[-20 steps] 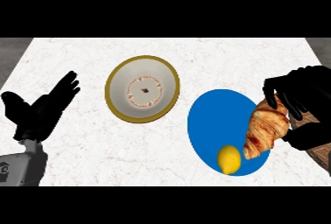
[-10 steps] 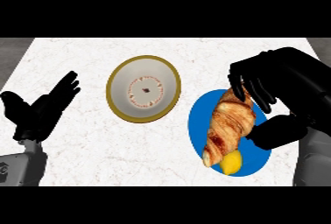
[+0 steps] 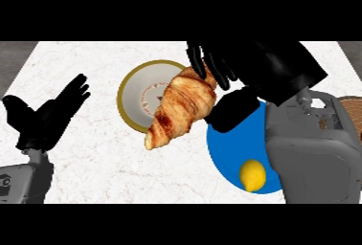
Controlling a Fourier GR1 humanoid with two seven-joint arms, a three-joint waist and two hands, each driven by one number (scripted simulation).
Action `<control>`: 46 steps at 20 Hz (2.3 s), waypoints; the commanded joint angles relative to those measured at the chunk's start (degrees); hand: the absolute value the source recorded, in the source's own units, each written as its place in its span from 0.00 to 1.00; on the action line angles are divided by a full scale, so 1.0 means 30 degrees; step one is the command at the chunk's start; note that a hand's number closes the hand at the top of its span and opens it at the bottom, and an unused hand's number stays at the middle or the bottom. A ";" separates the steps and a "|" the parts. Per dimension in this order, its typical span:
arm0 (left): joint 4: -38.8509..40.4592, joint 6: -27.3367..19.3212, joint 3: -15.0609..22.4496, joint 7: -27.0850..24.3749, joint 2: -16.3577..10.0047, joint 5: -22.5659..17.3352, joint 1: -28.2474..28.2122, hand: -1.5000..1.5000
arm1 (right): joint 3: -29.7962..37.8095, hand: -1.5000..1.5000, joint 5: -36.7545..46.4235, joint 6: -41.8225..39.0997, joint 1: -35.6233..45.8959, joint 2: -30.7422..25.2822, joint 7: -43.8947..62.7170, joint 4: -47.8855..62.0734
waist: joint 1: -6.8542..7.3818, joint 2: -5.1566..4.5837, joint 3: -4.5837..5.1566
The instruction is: Pick the croissant from the plate and place it in the bowl
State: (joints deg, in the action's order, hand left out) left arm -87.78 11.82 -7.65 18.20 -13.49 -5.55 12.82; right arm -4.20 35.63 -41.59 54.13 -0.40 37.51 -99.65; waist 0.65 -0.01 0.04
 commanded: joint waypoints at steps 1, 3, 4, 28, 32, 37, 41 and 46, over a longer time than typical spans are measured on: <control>-0.1055 0.0867 -0.0271 0.0255 -0.0295 -0.0798 -0.1282 0.50 | -0.0875 1.00 -0.0267 0.2433 0.2188 0.0125 0.0919 0.2334 | 0.0177 0.0020 -0.0001; 0.0822 -0.0280 0.0124 -0.0178 0.0329 0.0371 0.0559 0.50 | -0.2660 1.00 0.0208 0.4586 0.1318 0.0128 0.0158 0.3482 | -0.0006 -0.0031 -0.0002; 0.0973 0.0373 -0.0103 -0.1361 0.0052 0.0211 -0.0157 0.50 | -0.2564 1.00 0.0186 0.5566 0.2678 0.0129 0.0092 0.5536 | 0.0211 -0.0076 0.0011; 0.1117 0.0800 0.0913 -0.0299 0.0503 0.0217 0.2063 0.50 | -0.1682 1.00 -0.5384 1.4313 0.6927 0.0132 -0.7824 2.4689 | 0.2496 -0.0838 0.0018; 0.1056 0.0549 0.1468 -0.0007 0.1044 0.0468 0.2372 0.50 | -0.1168 0.00 -0.7465 1.5522 0.6332 0.0132 -0.9012 2.5420 | 0.2807 -0.0871 0.0000; 0.1095 0.0779 0.1404 -0.0529 0.0906 0.0474 0.2109 0.50 | -0.1080 0.00 -0.8482 1.6747 0.7192 0.0132 -1.0647 2.6217 | 0.3077 -0.0913 0.0016; 0.1366 0.0898 0.0814 -0.0286 0.0479 0.0117 0.2808 0.50 | -0.1609 0.00 -0.8497 1.8753 0.6672 0.0132 -1.2603 2.6744 | 0.2910 -0.0927 0.0017; 0.0795 0.0421 0.0871 0.0042 0.0806 0.0197 0.1918 0.50 | -0.0477 0.00 -0.8826 2.0476 0.7795 0.0132 -1.3282 2.7619 | 0.2134 -0.0673 -0.0002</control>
State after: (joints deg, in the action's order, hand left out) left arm -84.38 13.66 -4.15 17.74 -10.94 -4.46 19.79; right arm -7.23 9.72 16.30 76.28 0.00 0.12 -18.83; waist 8.57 -2.50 0.07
